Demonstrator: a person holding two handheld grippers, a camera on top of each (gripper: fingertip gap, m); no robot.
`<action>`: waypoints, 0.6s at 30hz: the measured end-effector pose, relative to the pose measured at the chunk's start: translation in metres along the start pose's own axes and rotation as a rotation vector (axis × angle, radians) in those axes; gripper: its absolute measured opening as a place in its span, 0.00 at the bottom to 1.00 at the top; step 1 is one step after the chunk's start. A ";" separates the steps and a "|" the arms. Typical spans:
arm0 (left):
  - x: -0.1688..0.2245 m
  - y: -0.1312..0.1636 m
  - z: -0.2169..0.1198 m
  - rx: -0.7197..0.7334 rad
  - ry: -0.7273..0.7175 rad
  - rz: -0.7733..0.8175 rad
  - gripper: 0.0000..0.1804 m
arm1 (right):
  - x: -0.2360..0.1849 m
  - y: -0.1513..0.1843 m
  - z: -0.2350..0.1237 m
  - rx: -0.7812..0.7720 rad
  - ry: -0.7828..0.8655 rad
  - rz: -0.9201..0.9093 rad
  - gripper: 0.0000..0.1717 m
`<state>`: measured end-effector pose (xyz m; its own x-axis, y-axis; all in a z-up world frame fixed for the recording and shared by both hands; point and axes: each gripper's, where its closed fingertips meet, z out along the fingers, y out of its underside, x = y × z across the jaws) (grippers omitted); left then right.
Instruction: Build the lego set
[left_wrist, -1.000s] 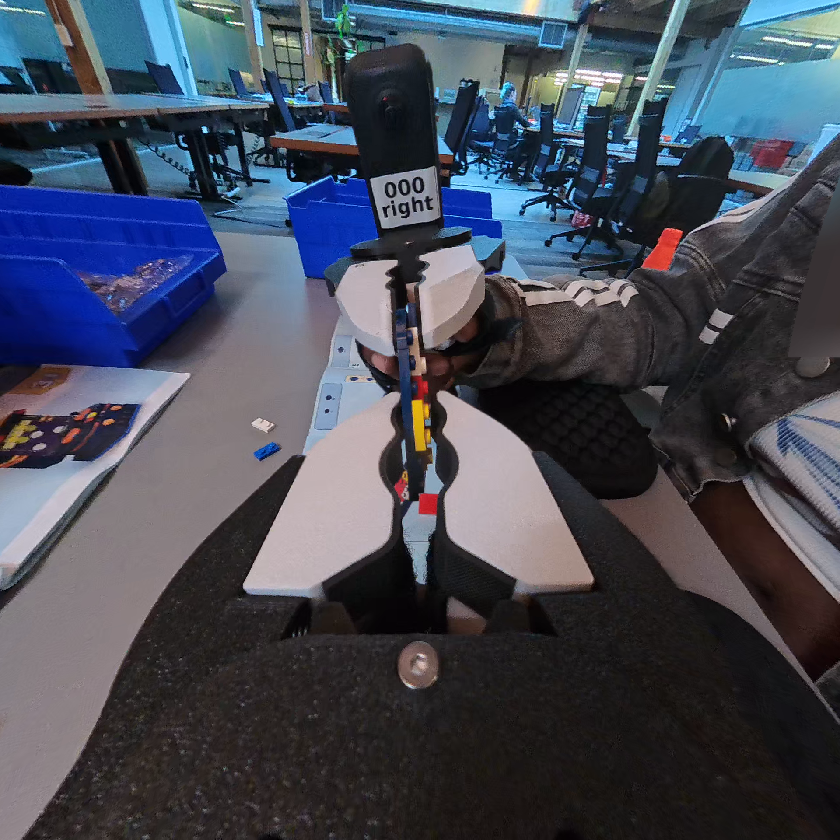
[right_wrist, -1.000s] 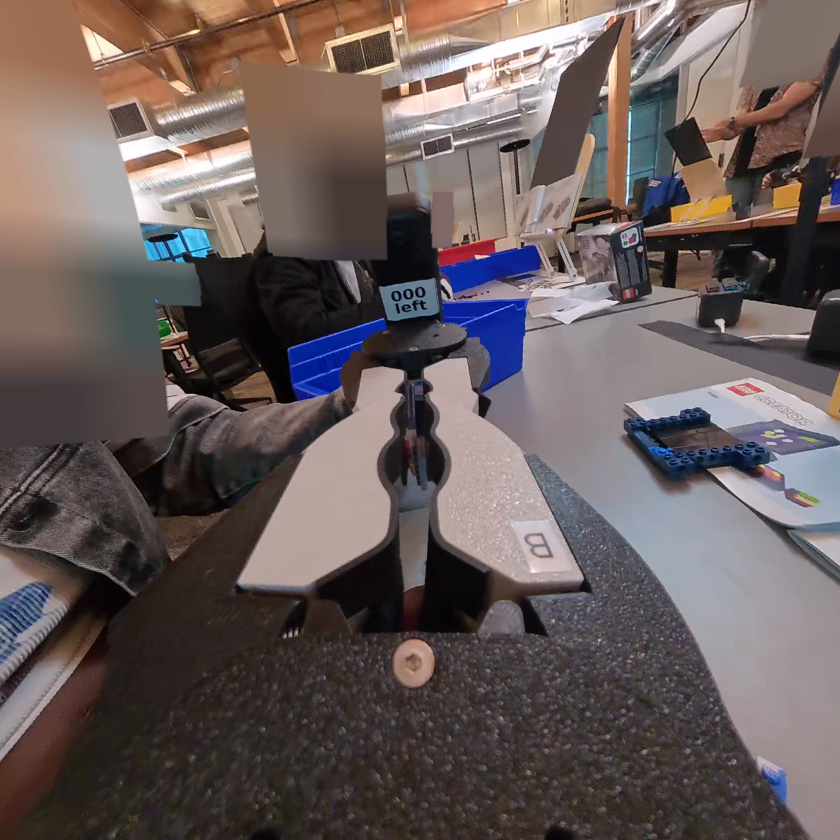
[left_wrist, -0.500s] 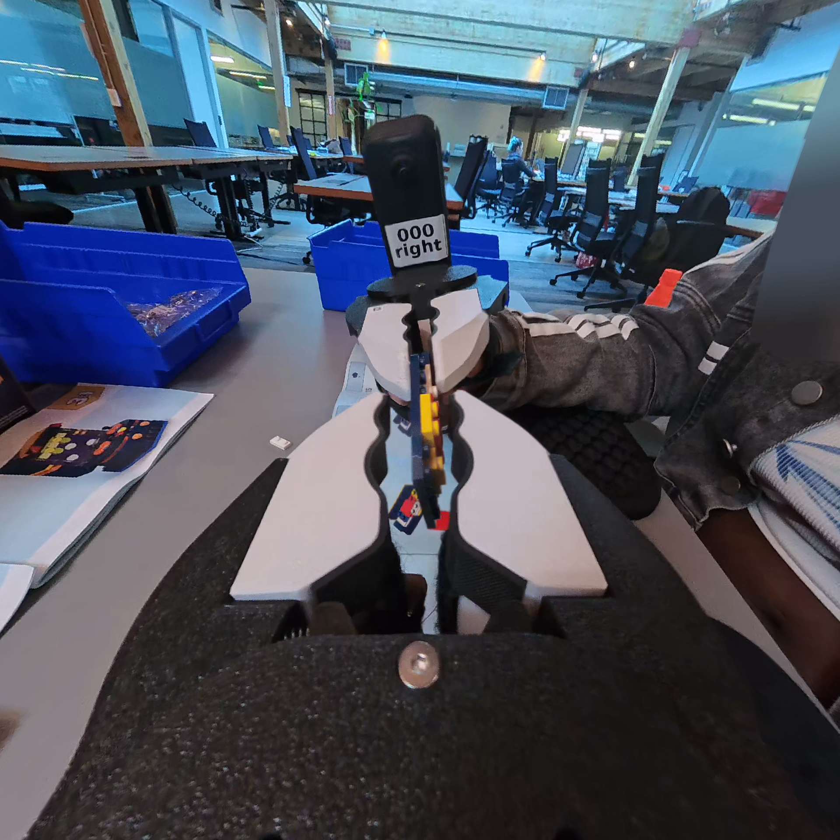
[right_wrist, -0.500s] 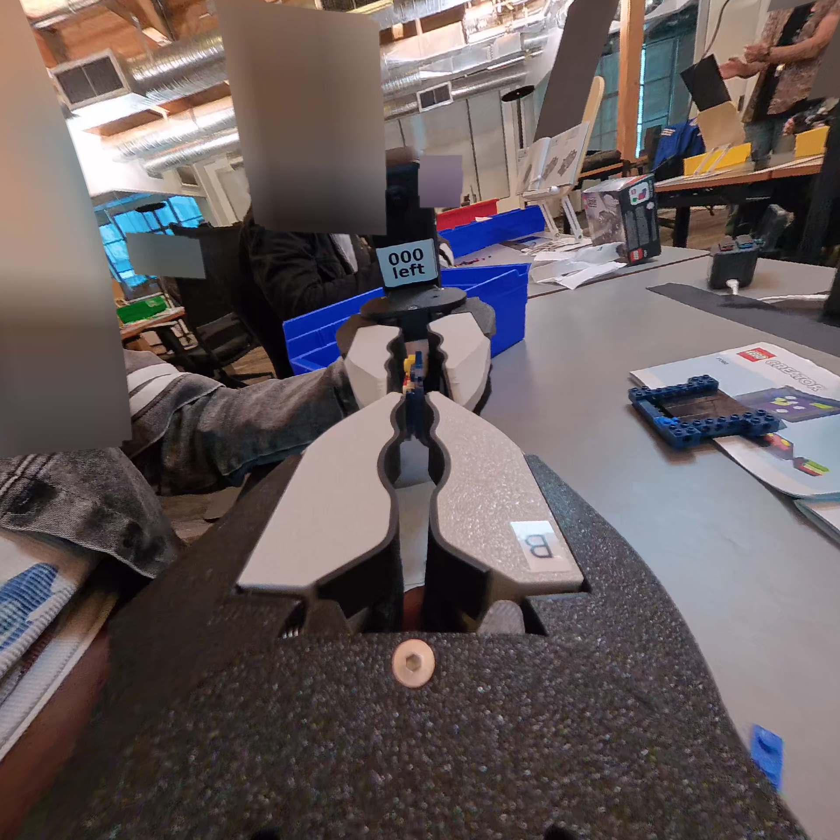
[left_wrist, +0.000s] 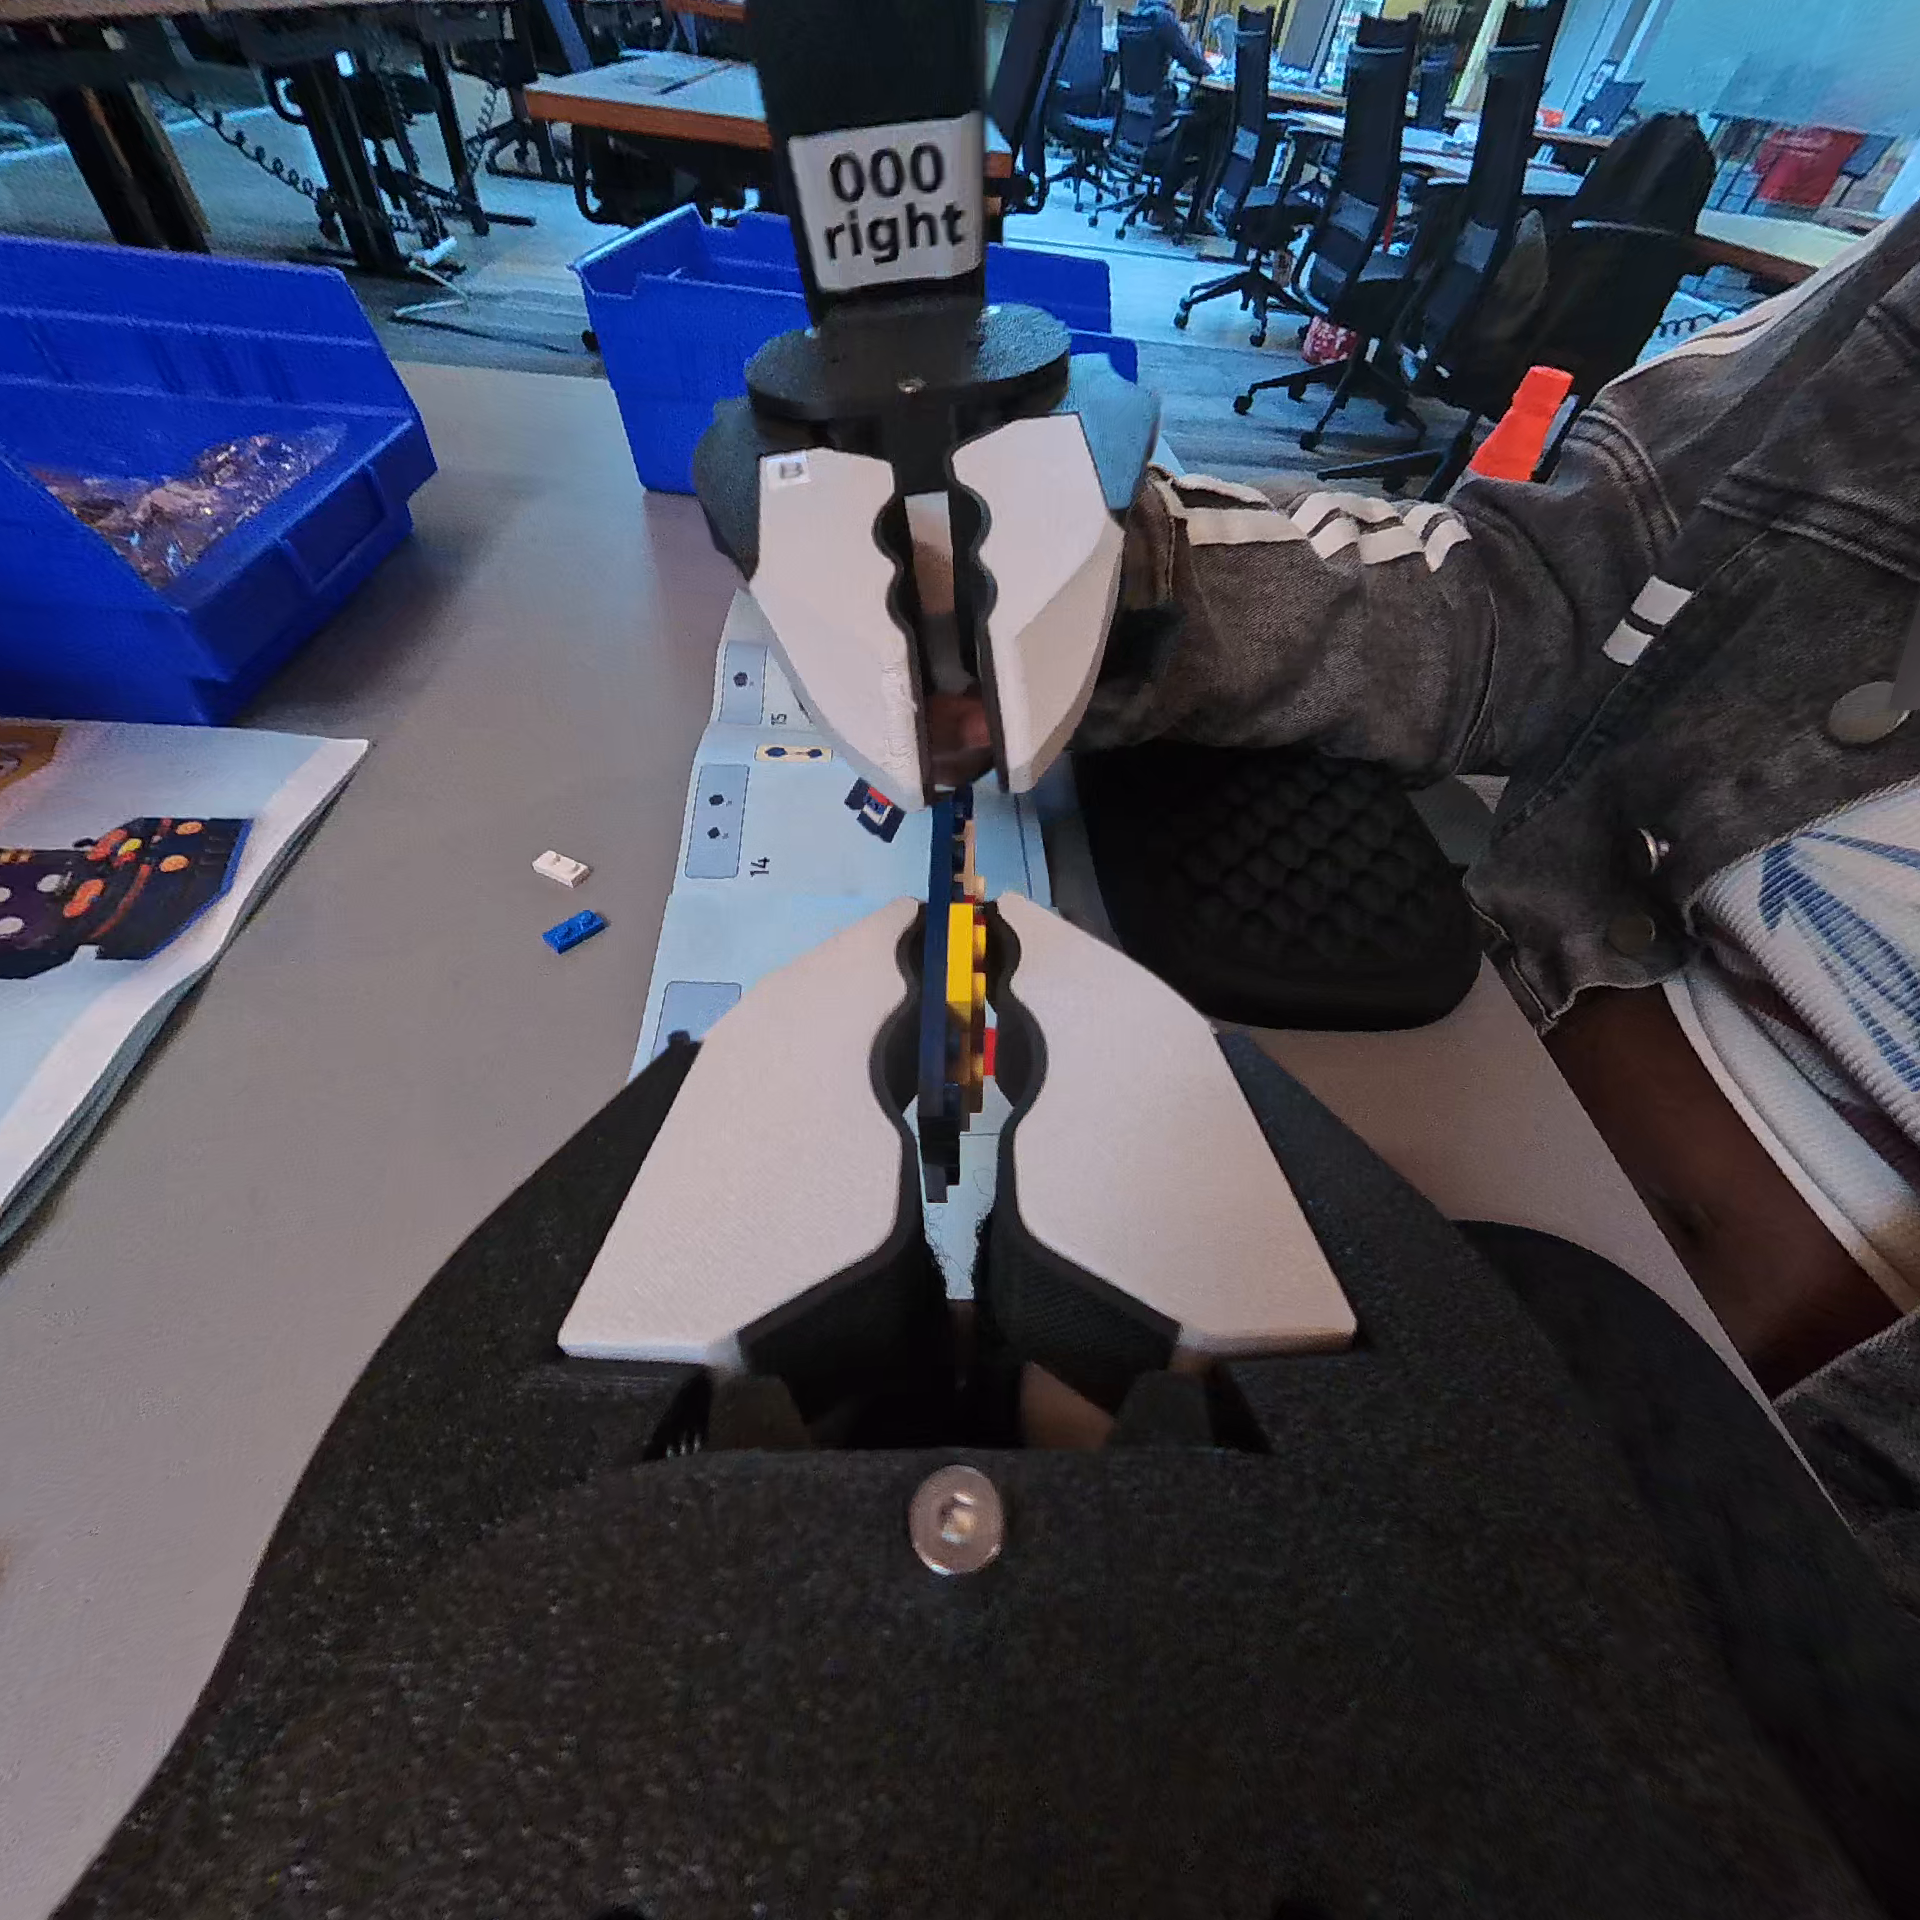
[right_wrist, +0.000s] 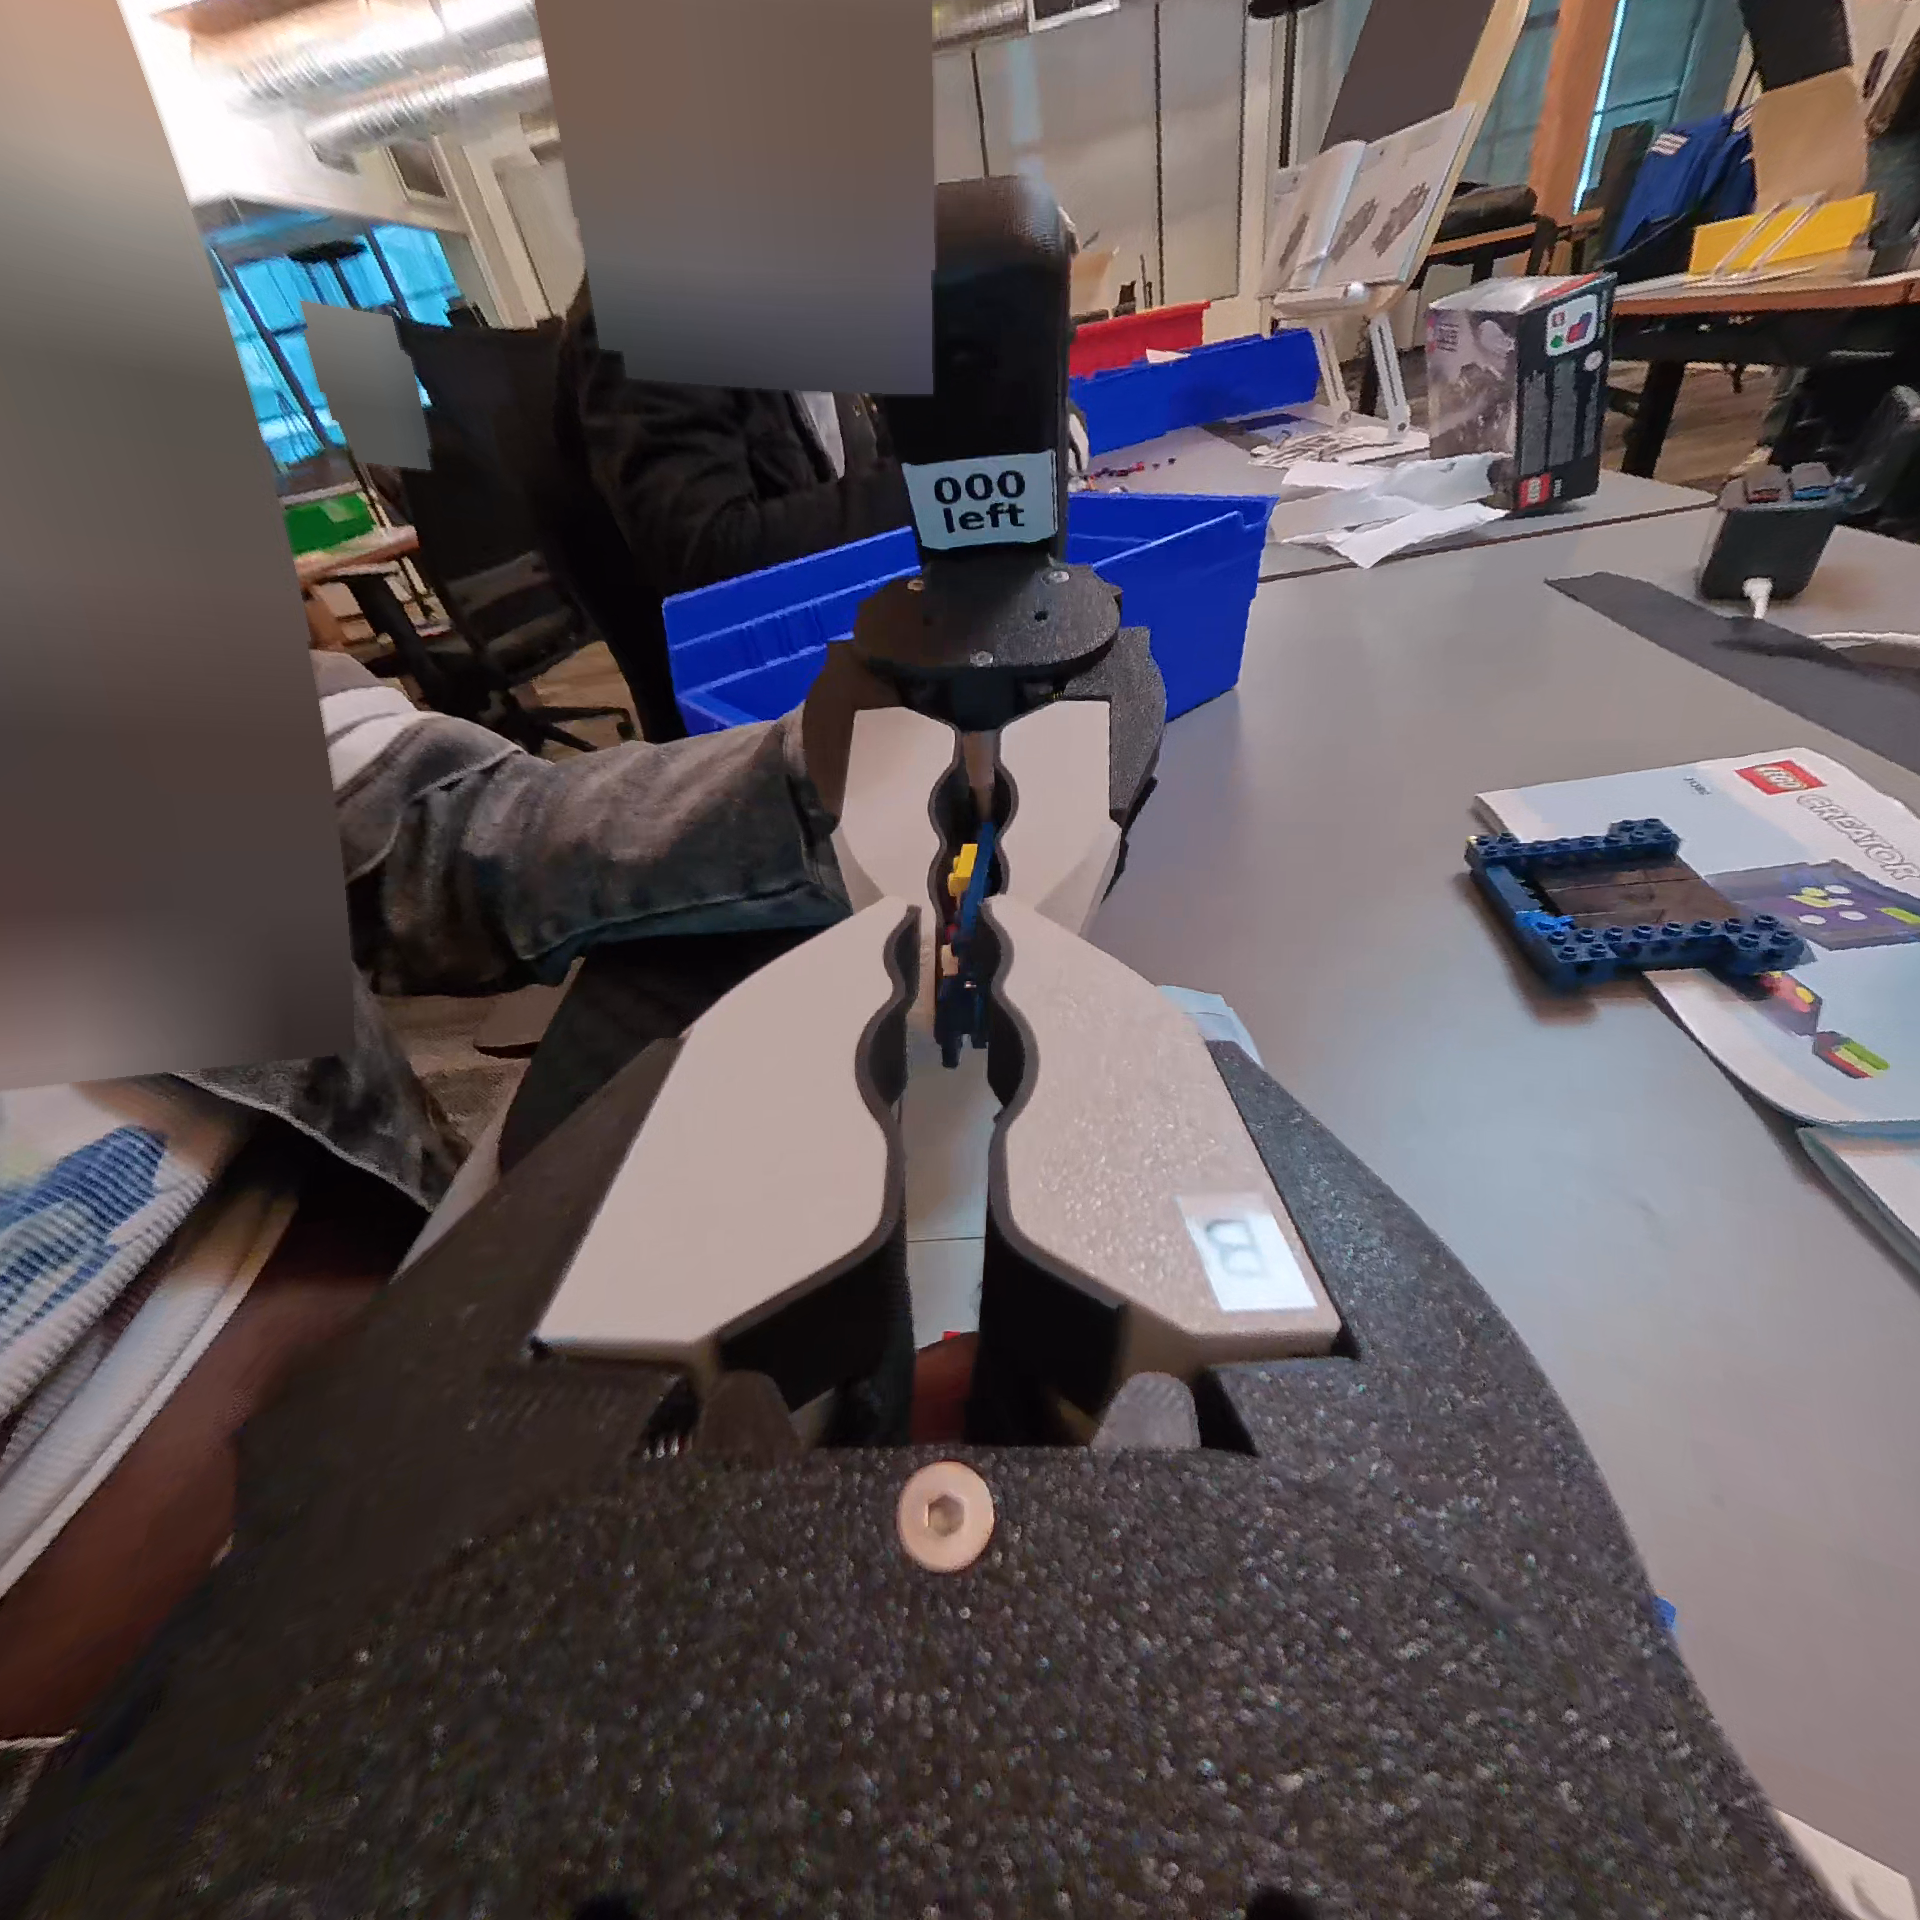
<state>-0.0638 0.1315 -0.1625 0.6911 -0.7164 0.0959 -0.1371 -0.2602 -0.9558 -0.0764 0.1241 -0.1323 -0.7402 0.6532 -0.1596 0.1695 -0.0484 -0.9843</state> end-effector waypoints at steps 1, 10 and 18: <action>-0.001 0.001 0.000 -0.004 -0.004 -0.007 0.04 | 0.001 0.001 0.000 -0.006 0.013 -0.017 0.05; -0.001 0.002 0.000 -0.010 0.005 -0.021 0.04 | 0.005 0.011 0.003 -0.081 0.054 -0.065 0.03; -0.008 0.006 0.001 -0.045 -0.067 0.033 0.09 | 0.008 0.015 0.002 -0.109 0.062 -0.008 0.03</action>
<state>-0.0699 0.1365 -0.1693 0.7311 -0.6808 0.0440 -0.1917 -0.2669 -0.9445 -0.0811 0.1276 -0.1483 -0.7009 0.6987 -0.1434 0.2357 0.0372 -0.9711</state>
